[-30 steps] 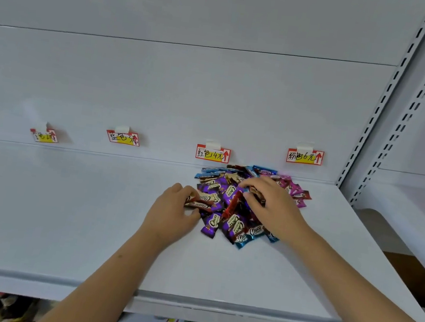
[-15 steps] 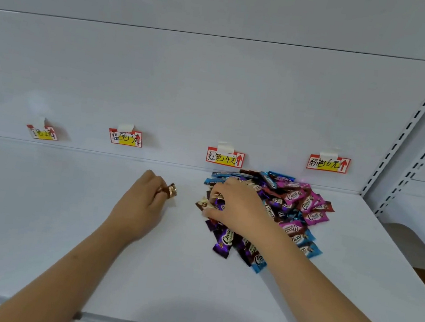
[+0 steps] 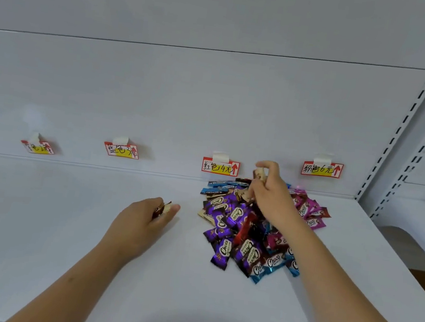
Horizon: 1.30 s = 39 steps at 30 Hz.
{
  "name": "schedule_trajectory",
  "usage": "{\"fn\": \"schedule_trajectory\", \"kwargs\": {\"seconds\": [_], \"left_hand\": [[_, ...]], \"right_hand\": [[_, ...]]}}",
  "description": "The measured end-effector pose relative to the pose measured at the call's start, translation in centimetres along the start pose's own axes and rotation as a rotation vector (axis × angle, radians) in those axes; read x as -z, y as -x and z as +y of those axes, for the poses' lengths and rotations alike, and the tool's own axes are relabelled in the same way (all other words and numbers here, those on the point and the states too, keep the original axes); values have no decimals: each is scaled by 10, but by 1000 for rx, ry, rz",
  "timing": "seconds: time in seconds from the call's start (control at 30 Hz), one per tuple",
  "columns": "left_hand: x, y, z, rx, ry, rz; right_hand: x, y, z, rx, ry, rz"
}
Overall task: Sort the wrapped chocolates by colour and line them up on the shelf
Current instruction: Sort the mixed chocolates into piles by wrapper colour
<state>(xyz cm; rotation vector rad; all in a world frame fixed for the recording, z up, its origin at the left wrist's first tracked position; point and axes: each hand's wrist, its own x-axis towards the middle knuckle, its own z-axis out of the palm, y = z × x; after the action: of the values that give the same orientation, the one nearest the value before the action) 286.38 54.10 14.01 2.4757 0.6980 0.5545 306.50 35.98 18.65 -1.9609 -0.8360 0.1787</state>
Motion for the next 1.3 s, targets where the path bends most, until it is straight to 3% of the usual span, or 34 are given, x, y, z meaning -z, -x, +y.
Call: {"fn": "schedule_trajectory", "kwargs": {"seconds": [0.13,0.3,0.47,0.57,0.73,1.07,1.3], "left_hand": [[-2,-2,-3,20,36,96],[-16,-20,15,39,164,69],[-51,-52,70,28,359,25],[-69,-71,91,-32,236,17],[-91,-79,94,-48,144,40],[-87,-82,88,82,478,6],[-78,-84,81,60,352,-76]], "right_hand": [[16,-8,10,-2,-37,20],[19,-8,18,143,331,-54],[28,-9,29,117,444,-126],[30,-7,32,133,495,-205],[27,-10,36,125,480,-242],[20,-15,40,131,458,-178],[29,-13,37,92,369,-71]]}}
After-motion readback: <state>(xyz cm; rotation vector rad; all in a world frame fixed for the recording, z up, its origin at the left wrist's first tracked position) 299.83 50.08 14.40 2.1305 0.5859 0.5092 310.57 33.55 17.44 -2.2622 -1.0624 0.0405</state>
